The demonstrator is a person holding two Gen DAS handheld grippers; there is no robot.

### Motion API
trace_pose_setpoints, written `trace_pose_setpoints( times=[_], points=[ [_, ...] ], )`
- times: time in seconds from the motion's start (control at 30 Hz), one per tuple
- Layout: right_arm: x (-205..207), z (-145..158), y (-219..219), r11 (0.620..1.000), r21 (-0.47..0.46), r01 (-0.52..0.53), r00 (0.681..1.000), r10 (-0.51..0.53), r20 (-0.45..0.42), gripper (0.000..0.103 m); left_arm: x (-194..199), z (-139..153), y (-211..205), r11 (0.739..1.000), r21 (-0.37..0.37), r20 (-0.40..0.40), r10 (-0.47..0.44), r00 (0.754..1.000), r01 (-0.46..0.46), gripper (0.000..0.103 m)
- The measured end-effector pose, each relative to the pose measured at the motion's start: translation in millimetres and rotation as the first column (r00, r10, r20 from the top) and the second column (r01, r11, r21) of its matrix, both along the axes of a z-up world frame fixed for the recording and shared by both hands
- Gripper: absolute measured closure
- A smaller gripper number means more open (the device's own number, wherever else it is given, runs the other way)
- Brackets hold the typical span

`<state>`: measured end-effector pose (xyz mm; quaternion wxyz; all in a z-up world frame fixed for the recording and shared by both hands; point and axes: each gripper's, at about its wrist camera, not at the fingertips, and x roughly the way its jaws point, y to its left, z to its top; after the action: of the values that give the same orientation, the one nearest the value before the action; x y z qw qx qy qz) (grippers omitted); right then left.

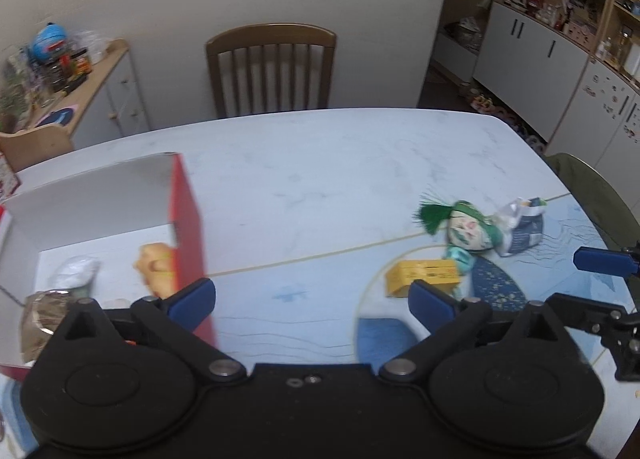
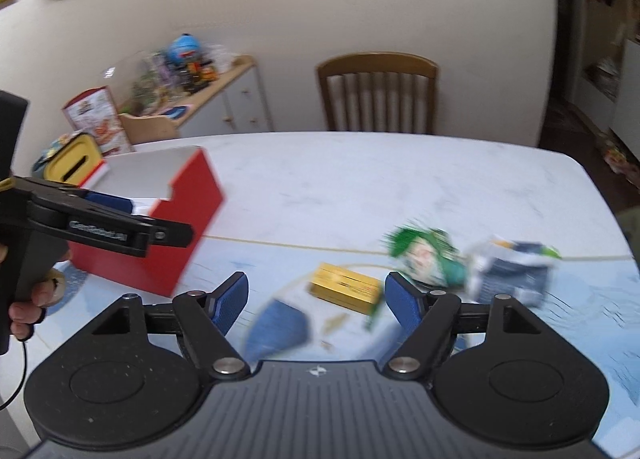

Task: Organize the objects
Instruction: 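Move both tools back from the box toward the item pile, then grasp the yellow box with left tool while right tool grasps the white-blue snack bag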

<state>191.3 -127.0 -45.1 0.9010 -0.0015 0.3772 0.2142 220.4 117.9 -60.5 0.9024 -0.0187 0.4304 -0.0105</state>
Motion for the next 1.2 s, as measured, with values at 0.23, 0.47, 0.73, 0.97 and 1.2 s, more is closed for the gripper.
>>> trace_pose_setpoints(
  times=[0.23, 0.47, 0.73, 0.97, 1.2],
  points=[
    [11.1, -15.9, -50.0, 0.995, -0.014, 0.101, 0.994, -0.101, -0.029, 0.027, 16.1, -17.8, -41.6, 0.999, 0.006, -0.012, -0.038, 0.999, 0.038, 0.001],
    [40.9, -26.3, -90.0, 0.979, -0.048, 0.198, 0.979, -0.200, -0.045, 0.027, 36.7, -43.7, -77.8, 0.997, 0.028, -0.026, -0.067, 0.997, 0.068, 0.001],
    [95.7, -39.0, -117.2, 0.948, -0.095, 0.303, 0.947, -0.311, -0.082, 0.027, 66.1, -74.6, -104.3, 0.995, 0.054, -0.062, -0.081, 0.995, 0.084, 0.001],
    [146.2, -54.6, -126.2, 0.911, -0.111, 0.398, 0.903, -0.410, -0.128, 0.027, 84.3, -88.6, -114.8, 0.993, 0.065, -0.095, -0.096, 0.991, 0.103, 0.001],
    [183.1, -76.5, -122.4, 0.878, -0.145, 0.456, 0.862, -0.477, -0.173, 0.027, 95.3, -100.9, -119.8, 0.988, 0.085, -0.129, -0.118, 0.985, 0.130, 0.001]
  ],
)
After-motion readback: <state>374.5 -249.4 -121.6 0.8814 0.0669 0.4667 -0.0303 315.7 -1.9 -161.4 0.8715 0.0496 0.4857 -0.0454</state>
